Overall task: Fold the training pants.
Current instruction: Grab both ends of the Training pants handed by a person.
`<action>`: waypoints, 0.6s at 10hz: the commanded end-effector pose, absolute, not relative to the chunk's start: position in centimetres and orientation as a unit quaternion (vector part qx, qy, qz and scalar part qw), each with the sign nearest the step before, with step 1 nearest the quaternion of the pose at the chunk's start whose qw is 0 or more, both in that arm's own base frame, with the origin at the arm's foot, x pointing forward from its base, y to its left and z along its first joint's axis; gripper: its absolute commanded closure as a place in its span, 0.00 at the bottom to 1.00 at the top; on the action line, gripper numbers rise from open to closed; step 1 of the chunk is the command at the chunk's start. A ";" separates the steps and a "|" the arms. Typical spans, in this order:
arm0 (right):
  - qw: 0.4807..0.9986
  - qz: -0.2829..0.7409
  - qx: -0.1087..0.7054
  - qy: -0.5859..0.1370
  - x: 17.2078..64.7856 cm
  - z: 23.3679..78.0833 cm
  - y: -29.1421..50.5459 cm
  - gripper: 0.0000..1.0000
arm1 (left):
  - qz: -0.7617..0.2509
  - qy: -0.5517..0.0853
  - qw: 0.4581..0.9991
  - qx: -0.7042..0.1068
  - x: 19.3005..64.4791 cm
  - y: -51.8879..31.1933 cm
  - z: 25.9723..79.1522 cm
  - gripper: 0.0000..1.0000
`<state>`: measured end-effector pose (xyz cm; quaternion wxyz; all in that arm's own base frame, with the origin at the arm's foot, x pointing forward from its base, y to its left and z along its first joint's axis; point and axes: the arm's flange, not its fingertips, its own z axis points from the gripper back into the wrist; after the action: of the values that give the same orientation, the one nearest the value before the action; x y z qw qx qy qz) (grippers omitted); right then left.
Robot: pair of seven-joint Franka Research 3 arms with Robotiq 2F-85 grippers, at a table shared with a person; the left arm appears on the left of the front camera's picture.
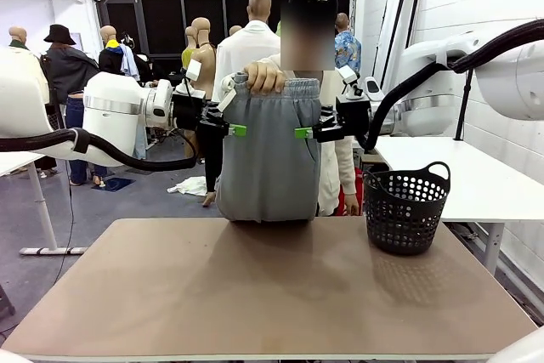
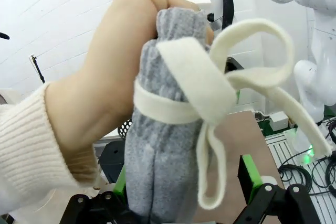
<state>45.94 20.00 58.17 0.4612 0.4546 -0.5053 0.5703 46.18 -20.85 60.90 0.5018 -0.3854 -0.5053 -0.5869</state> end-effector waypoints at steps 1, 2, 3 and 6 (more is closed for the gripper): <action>0.462 0.551 0.466 -0.517 46.6 58.4 20.7 0.00 | -0.583 -0.511 0.486 -0.403 46.6 -20.9 61.0 0.00; 0.461 0.546 0.469 -0.519 46.7 58.3 20.8 0.00 | -0.582 -0.512 0.482 -0.407 46.5 -20.9 61.0 0.00; 0.459 0.537 0.474 -0.525 46.9 58.3 20.9 0.00 | -0.583 -0.514 0.478 -0.410 46.5 -21.0 61.0 0.00; 0.463 0.524 0.482 -0.528 47.0 58.3 20.8 0.52 | -0.578 -0.515 0.484 -0.408 46.5 -20.9 60.7 0.46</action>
<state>46.66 20.21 58.15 0.4590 0.4752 -0.5244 0.5372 46.23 -21.00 60.78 0.4924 -0.4039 -0.5045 -0.5829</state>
